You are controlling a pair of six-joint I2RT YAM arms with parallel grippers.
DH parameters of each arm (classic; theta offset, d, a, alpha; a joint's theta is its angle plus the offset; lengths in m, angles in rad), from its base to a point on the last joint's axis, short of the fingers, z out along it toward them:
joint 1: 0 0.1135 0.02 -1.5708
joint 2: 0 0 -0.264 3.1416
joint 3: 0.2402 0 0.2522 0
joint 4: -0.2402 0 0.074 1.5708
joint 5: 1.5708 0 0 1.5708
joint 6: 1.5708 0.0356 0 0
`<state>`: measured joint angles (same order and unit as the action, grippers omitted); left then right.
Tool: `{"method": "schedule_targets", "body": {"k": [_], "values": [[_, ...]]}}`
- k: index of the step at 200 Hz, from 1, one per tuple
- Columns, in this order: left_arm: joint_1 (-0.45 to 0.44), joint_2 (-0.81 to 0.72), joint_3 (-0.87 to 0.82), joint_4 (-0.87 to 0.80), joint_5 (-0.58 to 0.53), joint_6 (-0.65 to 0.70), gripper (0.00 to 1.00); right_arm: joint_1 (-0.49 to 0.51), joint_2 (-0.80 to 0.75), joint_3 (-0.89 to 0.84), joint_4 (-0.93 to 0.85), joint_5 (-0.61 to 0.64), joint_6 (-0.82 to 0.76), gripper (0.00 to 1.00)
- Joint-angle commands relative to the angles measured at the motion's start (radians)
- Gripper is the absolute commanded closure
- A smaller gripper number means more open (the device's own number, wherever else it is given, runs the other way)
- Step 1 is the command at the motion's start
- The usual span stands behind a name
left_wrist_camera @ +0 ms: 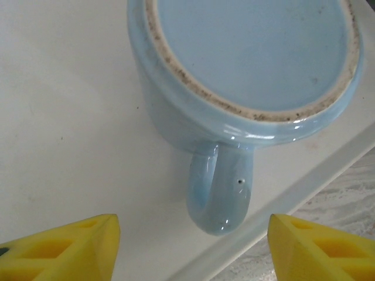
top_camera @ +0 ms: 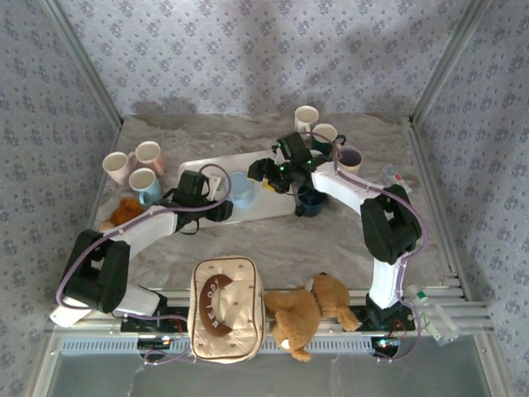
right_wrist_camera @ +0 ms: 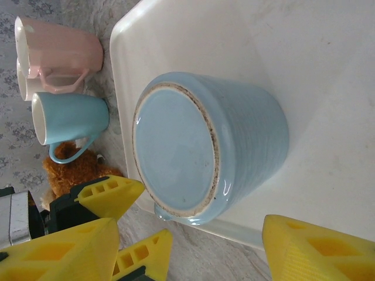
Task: Turn the mug right side up
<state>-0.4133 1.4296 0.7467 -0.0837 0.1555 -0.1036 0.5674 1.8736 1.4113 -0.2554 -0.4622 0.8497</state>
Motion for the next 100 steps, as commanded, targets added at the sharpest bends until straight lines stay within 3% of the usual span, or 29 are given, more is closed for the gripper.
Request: {"method": "schedule_targets", "body": {"k": [1,100], "values": [[-0.022,0.024,-0.006,0.066,-0.011,0.029,0.32,0.006,-0.037,-0.013,-0.004,-0.019,0.002,0.32],[-0.052,0.136,0.032,0.116,-0.042,0.054,0.58,0.005,-0.093,-0.027,-0.024,-0.013,-0.003,0.33]]}}
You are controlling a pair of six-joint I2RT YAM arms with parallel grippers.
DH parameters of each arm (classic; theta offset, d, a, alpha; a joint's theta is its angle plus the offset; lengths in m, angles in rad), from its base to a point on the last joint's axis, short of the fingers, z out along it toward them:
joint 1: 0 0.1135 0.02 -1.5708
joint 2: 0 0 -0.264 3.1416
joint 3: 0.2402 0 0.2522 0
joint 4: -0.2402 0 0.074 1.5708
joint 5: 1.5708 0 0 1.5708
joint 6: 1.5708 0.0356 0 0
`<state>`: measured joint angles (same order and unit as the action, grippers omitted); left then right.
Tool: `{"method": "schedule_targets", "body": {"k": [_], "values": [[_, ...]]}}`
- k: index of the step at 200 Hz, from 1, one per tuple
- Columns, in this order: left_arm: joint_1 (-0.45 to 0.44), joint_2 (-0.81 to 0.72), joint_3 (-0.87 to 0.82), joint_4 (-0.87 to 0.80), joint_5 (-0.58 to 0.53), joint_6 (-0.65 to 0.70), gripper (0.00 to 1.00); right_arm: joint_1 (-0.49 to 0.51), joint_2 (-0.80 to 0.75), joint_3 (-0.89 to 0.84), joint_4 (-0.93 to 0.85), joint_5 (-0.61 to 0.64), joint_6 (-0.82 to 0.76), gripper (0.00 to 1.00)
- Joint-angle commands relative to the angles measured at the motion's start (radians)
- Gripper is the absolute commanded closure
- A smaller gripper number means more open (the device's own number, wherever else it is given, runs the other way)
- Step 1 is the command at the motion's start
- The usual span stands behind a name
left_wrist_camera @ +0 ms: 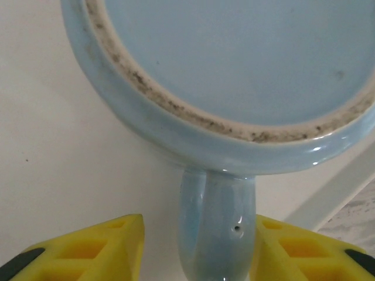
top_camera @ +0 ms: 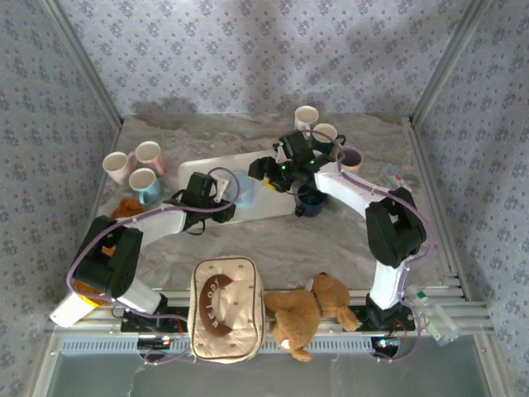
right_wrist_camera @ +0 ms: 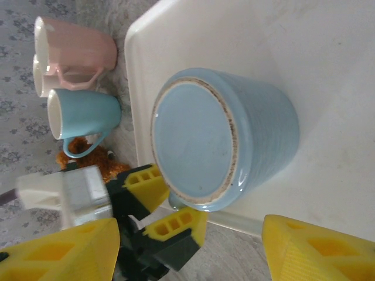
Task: Turn the mug right side up
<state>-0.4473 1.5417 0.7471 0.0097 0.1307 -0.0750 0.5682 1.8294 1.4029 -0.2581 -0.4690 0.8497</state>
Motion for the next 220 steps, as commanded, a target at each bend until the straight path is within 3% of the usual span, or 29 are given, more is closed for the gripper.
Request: {"method": "schedule_targets", "body": {"k": [1,40,81,149,183,220], "values": [[-0.019,0.024,0.033,0.022,-0.019,0.026,0.59,0.005,-0.049,-0.019,-0.021,-0.006,-0.003,0.33],[-0.037,0.027,0.053,0.009,-0.02,0.049,0.7,0.005,-0.097,-0.023,-0.063,0.028,-0.038,0.33],[-0.039,-0.029,0.069,-0.011,0.003,0.044,0.97,0.004,-0.197,-0.096,-0.08,0.081,-0.103,0.33],[-0.036,-0.199,0.23,-0.163,0.098,-0.037,1.0,-0.005,-0.465,-0.3,-0.106,0.188,-0.274,0.32],[-0.031,-0.201,0.38,-0.329,0.103,-0.1,1.0,-0.008,-0.583,-0.362,-0.089,0.253,-0.386,0.29],[-0.02,-0.195,0.511,-0.457,0.184,-0.174,1.0,-0.012,-0.677,-0.431,-0.014,0.268,-0.509,0.28]]}}
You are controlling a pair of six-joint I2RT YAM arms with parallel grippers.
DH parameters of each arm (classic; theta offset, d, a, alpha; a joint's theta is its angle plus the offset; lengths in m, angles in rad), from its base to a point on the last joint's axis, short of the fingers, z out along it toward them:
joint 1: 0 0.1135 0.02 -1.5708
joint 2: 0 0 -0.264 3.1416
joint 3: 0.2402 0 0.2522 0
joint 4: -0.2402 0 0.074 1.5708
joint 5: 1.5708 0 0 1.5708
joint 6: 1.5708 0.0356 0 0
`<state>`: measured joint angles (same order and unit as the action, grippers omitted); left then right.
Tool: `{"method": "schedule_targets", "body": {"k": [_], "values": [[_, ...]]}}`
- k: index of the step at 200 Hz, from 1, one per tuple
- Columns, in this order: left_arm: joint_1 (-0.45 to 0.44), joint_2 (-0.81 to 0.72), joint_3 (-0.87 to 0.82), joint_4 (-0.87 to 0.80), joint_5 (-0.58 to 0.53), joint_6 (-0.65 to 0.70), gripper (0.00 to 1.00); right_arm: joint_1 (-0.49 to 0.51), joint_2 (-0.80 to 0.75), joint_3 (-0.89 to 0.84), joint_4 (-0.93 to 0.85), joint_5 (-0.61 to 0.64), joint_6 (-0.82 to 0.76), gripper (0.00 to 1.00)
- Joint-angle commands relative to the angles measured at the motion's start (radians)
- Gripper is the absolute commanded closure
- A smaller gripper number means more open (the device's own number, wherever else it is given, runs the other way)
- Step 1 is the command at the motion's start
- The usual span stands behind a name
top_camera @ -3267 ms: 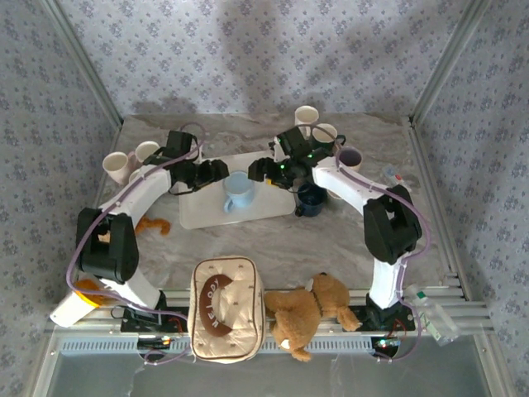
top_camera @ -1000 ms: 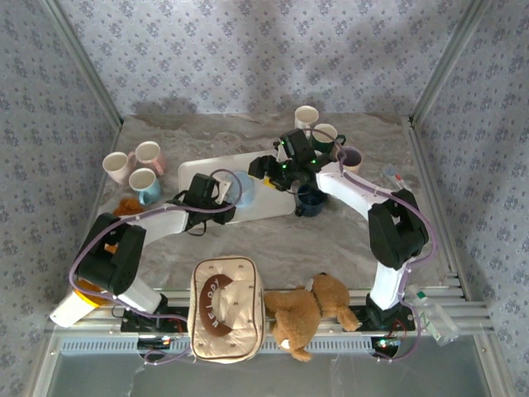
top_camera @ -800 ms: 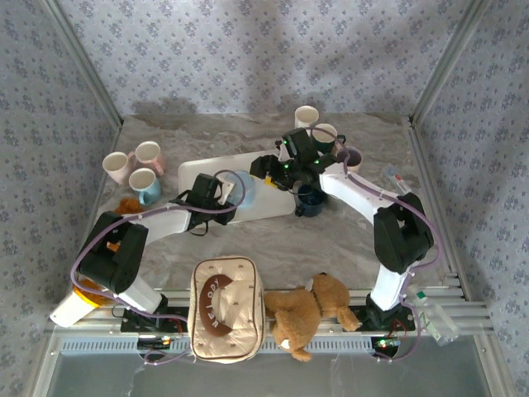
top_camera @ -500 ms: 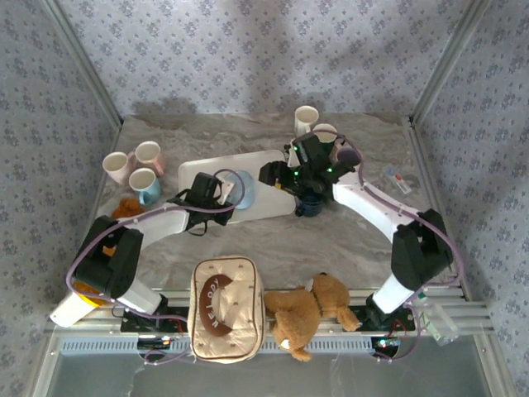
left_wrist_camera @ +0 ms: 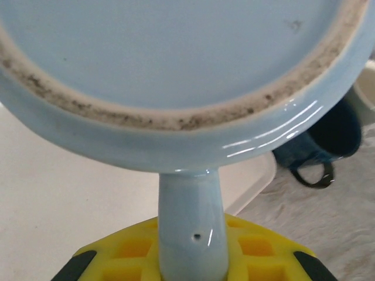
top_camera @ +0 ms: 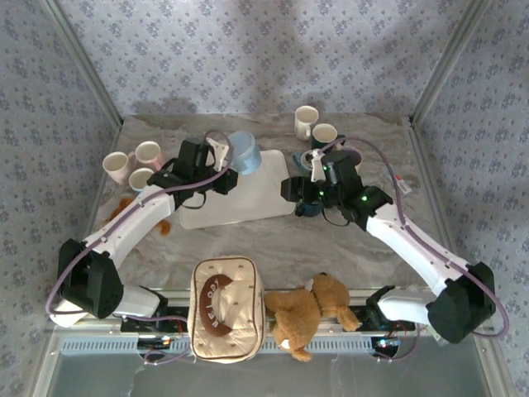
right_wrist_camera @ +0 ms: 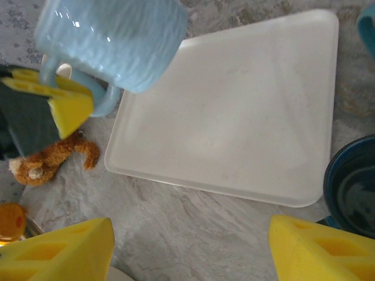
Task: Turn the mug right side up
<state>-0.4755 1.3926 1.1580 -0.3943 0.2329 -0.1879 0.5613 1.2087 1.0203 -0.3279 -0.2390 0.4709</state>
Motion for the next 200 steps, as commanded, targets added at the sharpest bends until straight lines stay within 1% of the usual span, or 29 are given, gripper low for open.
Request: {"method": "schedule_targets", "body": {"k": [1,19,35,61,83,97,118,136,159,182,200], "values": [[0.009,-0.046,0.103,-0.056,0.085,-0.062,1.0,-0.005,-0.059,-0.051,0.059,0.039,-0.133,0.28],[0.014,-0.042,0.151,-0.101,0.129,-0.101,1.0,-0.006,-0.1,-0.097,0.118,0.037,-0.189,0.3],[0.024,-0.03,0.206,-0.163,0.166,-0.151,1.0,-0.008,-0.137,-0.14,0.18,0.026,-0.268,0.32],[0.044,-0.015,0.264,-0.231,0.229,-0.253,1.0,-0.009,-0.184,-0.192,0.244,0.021,-0.405,0.33],[0.078,-0.001,0.291,-0.256,0.32,-0.381,1.0,-0.007,-0.214,-0.22,0.272,0.018,-0.526,0.29],[0.09,-0.001,0.291,-0.254,0.347,-0.449,1.0,-0.007,-0.229,-0.245,0.304,0.017,-0.602,0.28],[0.094,-0.008,0.301,-0.252,0.368,-0.495,1.0,-0.007,-0.242,-0.292,0.381,0.026,-0.689,0.27],[0.099,-0.011,0.306,-0.239,0.395,-0.554,1.0,-0.007,-0.23,-0.326,0.447,0.032,-0.741,0.26],[0.1,-0.009,0.305,-0.219,0.442,-0.636,1.0,-0.007,-0.182,-0.311,0.483,0.041,-0.776,0.27],[0.098,-0.015,0.293,-0.198,0.454,-0.718,1.0,0.0,-0.125,-0.295,0.541,0.033,-0.802,0.28],[0.098,-0.04,0.257,-0.138,0.457,-0.801,1.0,0.003,-0.088,-0.286,0.597,0.009,-0.799,0.3]]}}
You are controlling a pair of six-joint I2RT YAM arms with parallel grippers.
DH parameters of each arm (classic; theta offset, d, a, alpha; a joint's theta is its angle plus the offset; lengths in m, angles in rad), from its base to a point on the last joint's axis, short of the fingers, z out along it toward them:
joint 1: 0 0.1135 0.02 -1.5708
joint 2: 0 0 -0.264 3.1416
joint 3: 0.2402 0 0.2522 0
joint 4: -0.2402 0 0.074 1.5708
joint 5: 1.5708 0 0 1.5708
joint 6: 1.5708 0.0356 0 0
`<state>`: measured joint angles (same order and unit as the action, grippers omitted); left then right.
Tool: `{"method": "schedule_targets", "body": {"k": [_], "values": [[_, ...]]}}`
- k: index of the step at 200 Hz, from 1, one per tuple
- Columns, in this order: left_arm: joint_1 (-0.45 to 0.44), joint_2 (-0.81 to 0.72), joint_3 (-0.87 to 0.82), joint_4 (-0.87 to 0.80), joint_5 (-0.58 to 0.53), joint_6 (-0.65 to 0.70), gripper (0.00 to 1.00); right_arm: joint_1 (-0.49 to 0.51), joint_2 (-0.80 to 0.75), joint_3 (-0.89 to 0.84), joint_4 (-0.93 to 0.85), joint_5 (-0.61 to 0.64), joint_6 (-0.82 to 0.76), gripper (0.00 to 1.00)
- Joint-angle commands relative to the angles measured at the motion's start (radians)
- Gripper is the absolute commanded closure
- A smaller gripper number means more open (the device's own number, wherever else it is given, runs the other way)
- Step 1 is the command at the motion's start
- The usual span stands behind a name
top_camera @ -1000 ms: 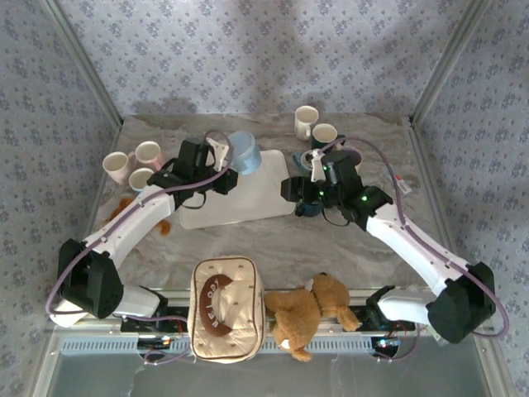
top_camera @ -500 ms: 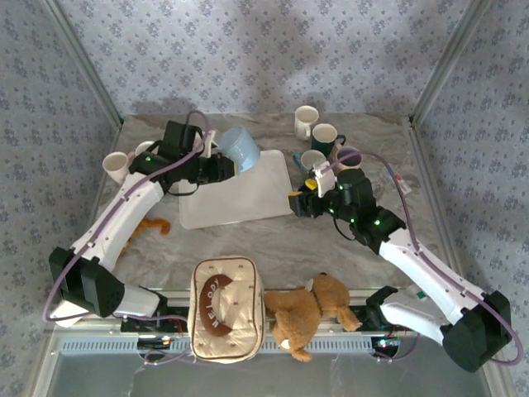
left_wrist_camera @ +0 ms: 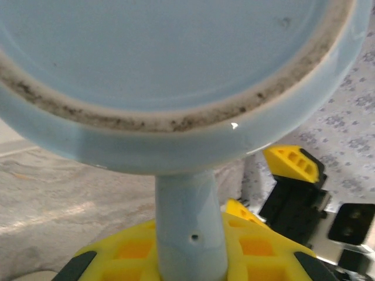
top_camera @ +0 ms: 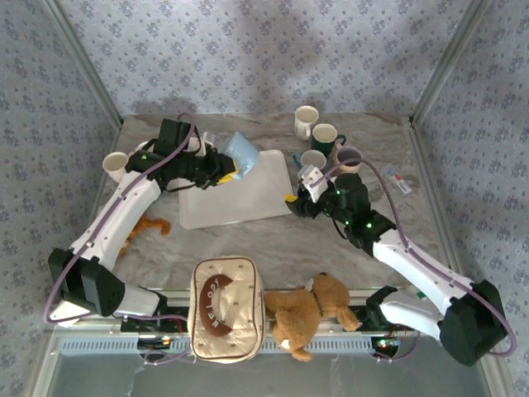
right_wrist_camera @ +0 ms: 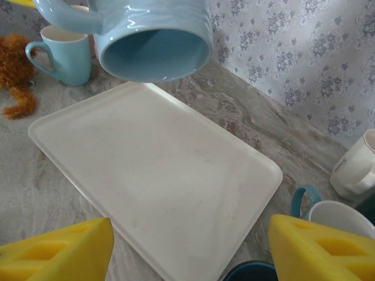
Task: Turn the mug right side up
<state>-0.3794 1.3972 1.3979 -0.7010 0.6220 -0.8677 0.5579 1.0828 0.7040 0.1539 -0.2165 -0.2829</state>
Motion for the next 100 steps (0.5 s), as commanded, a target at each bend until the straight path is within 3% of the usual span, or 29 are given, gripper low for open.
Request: {"method": "schedule_targets", "body": {"k": [1,64,100], "values": [[0.002,-0.046,0.014,0.171,0.068,-0.126,1.0,0.007,0.039,0.031,0.119,-0.014,-0.045,0.3],[-0.004,-0.087,-0.041,0.391,0.088,-0.442,1.0,0.064,0.137,0.032,0.271,-0.04,0.055,0.4],[-0.014,-0.085,-0.019,0.457,0.1,-0.635,1.0,0.102,0.19,0.024,0.412,-0.08,0.074,0.39]]}}
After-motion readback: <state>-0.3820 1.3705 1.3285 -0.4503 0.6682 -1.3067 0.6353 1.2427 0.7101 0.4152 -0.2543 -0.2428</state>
